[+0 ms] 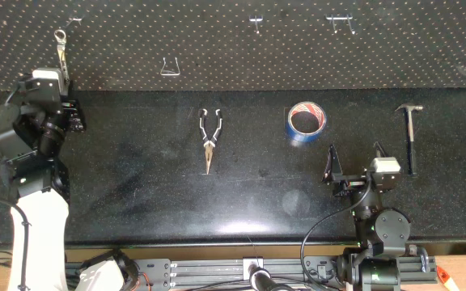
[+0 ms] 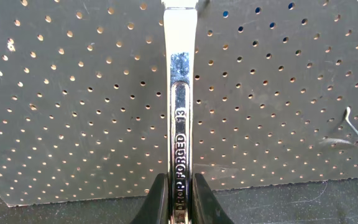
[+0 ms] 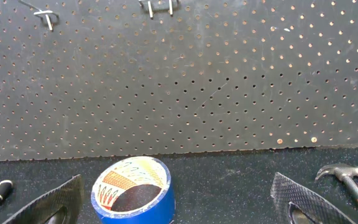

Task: Place Tools Onto Pegboard

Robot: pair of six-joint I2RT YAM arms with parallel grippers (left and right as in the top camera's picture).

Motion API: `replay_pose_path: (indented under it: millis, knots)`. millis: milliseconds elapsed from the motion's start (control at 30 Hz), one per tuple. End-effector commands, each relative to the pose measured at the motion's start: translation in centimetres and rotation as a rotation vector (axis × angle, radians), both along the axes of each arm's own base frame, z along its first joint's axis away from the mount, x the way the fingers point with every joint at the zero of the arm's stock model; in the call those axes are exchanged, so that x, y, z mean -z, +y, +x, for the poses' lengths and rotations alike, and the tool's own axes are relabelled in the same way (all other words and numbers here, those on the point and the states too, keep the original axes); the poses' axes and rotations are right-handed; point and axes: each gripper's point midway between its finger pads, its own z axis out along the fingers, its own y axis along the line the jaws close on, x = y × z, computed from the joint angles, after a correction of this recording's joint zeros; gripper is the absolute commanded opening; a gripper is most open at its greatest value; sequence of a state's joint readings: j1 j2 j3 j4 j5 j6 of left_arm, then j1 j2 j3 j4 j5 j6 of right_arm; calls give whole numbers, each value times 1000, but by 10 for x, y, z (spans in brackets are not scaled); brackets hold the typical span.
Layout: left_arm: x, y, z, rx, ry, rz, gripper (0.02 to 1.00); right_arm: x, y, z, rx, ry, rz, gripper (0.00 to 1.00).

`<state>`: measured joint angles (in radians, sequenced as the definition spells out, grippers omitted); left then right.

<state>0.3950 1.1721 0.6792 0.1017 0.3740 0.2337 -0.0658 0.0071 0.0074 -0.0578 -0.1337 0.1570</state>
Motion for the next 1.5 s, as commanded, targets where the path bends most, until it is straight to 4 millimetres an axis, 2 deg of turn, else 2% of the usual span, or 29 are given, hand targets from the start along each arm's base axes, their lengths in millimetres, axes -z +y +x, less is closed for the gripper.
replay_pose_path:
  millis: [33, 200, 433, 633, 767, 933, 1000, 1067, 1100, 1233, 1267, 1333, 1400, 1500]
  knots:
    - [-36, 5, 9, 3, -84, 43, 27, 1, 1, 0, -4, 3, 15, 976]
    - [-34, 10, 21, 2, -68, 33, 25, 1, 1, 0, -4, 3, 15, 976]
    - [-25, 8, 20, 9, -37, 18, 27, 1, 1, 0, -4, 3, 15, 976]
    - [0, 0, 19, 38, 45, -26, 27, 1, 1, 0, -4, 3, 15, 976]
    - [3, -15, 20, 70, 60, -28, 25, 1, 1, 0, -4, 3, 16, 976]
    - [-3, 5, 14, -9, 55, -5, 25, 1, 1, 0, -4, 3, 15, 976]
    - [-27, 33, -4, -102, 4, 22, 27, 1, 1, 0, -4, 3, 15, 976]
    - [-44, 46, -19, -151, -31, 39, 25, 1, 1, 0, -4, 3, 15, 976]
    - [-55, 45, -29, -160, -46, 51, 27, 1, 1, 0, -4, 3, 15, 976]
    - [-64, -21, -55, -51, 1, 132, 27, 1, 1, 0, -4, 3, 15, 976]
    - [-70, -35, -63, -49, -15, 79, 27, 1, 1, 0, -4, 3, 15, 976]
    - [-82, -41, -81, -59, -48, 44, 27, 1, 1, 0, -4, 3, 15, 976]
    - [-90, -44, -90, -49, -79, 84, 25, 1, 1, 0, -4, 3, 15, 976]
    - [-79, -37, -93, -85, -30, 85, 27, 1, 1, 0, -4, 3, 15, 976]
